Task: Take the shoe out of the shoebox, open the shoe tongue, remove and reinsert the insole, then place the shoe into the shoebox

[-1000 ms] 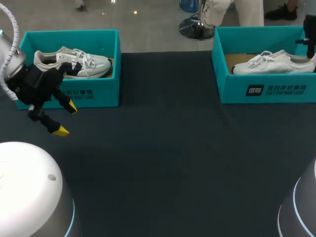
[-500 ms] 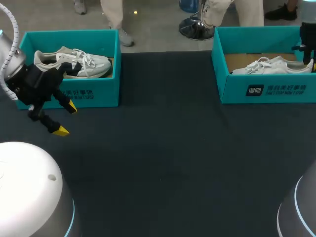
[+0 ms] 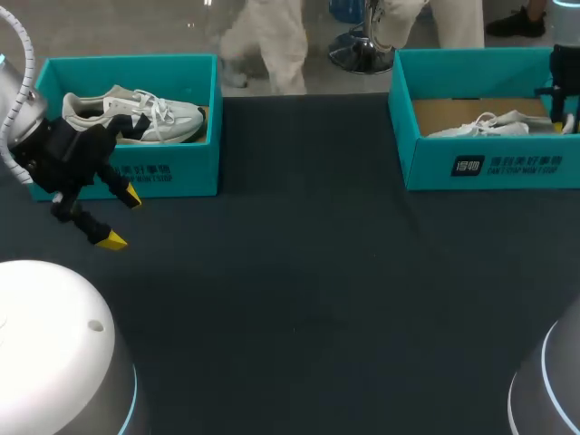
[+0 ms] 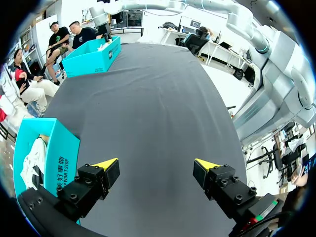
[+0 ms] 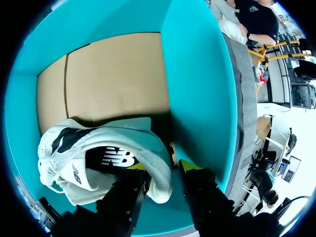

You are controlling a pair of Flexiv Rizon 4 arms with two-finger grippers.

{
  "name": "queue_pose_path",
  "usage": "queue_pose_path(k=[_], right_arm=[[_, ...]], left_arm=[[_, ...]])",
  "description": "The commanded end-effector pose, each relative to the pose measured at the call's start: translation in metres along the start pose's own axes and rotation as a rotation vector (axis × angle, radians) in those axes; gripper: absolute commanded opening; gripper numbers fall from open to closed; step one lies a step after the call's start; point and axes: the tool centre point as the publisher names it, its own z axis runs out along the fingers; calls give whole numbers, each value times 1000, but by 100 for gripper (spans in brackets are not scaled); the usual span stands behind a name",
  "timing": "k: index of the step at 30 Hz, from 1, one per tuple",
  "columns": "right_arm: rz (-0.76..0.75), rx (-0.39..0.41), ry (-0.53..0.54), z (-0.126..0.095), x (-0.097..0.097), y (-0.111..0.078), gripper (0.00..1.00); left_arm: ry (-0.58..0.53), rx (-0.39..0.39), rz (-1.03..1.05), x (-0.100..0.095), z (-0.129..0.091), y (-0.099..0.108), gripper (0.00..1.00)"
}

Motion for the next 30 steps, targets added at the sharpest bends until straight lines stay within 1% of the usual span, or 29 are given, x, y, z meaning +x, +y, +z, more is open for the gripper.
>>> queue_pose_path(k=[1, 3, 6, 8, 10, 11, 12, 13, 14, 17, 20, 23, 30], right_arm=[[10, -16, 6, -8, -2, -1, 39], [9, -26, -5, -17, -3, 0, 44], [19, -54, -11, -32, -6, 0, 46], [24, -69, -5, -37, -7, 0, 48], [27, -92, -5, -52, -9, -1, 50], [27, -101, -7, -57, -9, -1, 62], [27, -106, -12, -60, -9, -1, 70], [26, -114, -12, -67, -9, -2, 81], [23, -129, -5, -75, -9, -3, 100], [11, -141, -16, -91, -8, -6, 100], [-6, -142, -5, -95, -6, -6, 100], [-28, -114, -10, -104, 0, -7, 100], [-28, -114, -10, -104, 0, -7, 100]], left_arm=[[1, -2, 0, 0, 0, 0, 100], [1, -2, 0, 0, 0, 0, 100], [1, -2, 0, 0, 0, 0, 100], [1, -2, 0, 0, 0, 0, 100], [1, -2, 0, 0, 0, 0, 100], [1, -2, 0, 0, 0, 0, 100], [1, -2, 0, 0, 0, 0, 100], [1, -2, 0, 0, 0, 0, 100], [1, -2, 0, 0, 0, 0, 100], [1, -2, 0, 0, 0, 0, 100], [1, -2, 0, 0, 0, 0, 100], [1, -2, 0, 0, 0, 0, 100], [1, -2, 0, 0, 0, 0, 100]])
